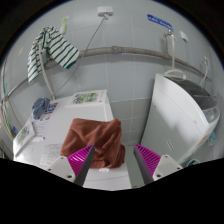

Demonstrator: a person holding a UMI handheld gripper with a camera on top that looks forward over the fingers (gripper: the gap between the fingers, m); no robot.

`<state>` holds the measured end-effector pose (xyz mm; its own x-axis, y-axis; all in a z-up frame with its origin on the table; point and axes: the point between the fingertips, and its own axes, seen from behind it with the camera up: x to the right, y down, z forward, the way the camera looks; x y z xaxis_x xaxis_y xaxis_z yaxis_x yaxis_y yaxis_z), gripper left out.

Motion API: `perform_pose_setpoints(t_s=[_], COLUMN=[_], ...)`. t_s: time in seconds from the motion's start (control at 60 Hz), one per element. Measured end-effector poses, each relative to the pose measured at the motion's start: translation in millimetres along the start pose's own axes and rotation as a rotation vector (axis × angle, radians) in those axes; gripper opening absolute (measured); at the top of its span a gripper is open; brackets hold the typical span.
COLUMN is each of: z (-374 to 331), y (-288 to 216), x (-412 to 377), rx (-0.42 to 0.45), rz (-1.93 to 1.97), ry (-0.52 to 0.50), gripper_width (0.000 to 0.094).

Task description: Fold towel

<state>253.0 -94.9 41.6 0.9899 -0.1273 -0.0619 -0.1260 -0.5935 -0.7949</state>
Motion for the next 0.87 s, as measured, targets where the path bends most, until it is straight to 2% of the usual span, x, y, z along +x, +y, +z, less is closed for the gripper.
perform_pose_setpoints(t_s=[0.333, 0.633, 0.867], z=[-118.5, -181.4, -216.2], y=[33.3, 52.4, 81.8], x=[10.1, 77.2, 139.8], rx=[0.014, 0.08, 0.075], rz=[0.133, 0.214, 0.188], ry=[-0.047, -0.091, -0.108], gripper_width=[0.0833, 0.0828, 0.0827])
